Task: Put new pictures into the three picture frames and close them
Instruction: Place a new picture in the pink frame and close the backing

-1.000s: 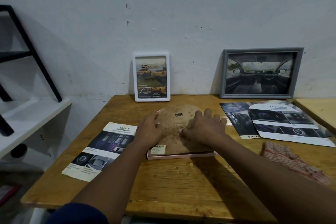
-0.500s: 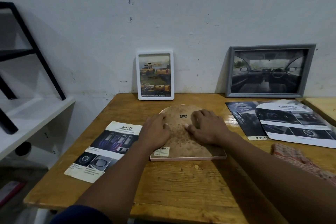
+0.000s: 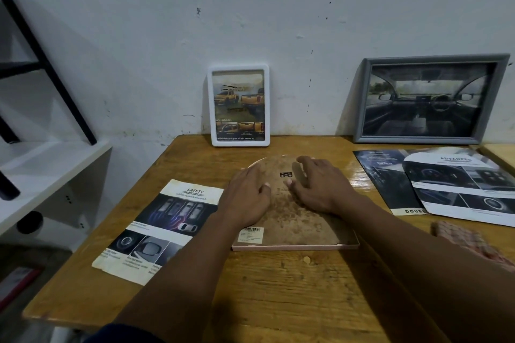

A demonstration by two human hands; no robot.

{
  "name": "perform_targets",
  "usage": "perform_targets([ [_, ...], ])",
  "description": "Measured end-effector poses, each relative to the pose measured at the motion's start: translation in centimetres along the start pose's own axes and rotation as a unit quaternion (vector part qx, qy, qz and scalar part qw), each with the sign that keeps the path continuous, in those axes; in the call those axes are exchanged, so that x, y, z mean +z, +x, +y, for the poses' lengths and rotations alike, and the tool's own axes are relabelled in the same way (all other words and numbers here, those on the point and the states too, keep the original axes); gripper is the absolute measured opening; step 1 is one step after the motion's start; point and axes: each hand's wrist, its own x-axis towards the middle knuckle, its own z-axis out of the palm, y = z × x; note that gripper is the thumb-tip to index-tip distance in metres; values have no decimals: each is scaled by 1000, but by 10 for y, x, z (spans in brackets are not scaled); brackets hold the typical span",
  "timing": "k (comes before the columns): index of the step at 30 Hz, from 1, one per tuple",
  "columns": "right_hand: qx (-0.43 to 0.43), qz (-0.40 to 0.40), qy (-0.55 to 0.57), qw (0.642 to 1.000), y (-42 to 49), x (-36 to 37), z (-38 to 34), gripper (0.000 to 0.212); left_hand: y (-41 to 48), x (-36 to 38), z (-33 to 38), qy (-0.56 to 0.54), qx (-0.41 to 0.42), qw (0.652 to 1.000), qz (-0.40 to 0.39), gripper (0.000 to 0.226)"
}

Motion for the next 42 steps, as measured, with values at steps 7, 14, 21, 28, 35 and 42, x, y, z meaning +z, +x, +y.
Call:
perform_targets([
  [7, -28, -11, -41, 999, 12, 26, -1, 66, 13, 16, -14, 94, -22, 995, -32, 61],
  [14, -53, -49, 4, 997, 13, 25, 6, 70, 17, 17, -11, 74, 5, 996, -56, 65],
  [21, -46, -41, -30, 998, 16, 16, -4, 56, 16, 15, -7, 71, -21, 996, -46, 70],
  [28, -42, -54, -72, 995, 11, 26, -5, 65, 12, 16, -5, 119, -13, 991, -54, 67],
  [35, -33, -18, -32, 999, -14, 29, -4, 58, 12, 16, -3, 144, -13, 988, -62, 65],
  [42, 55, 88, -53, 993, -15, 20, -7, 49, 5, 12, 16, 222, -13, 975, 30, 58],
])
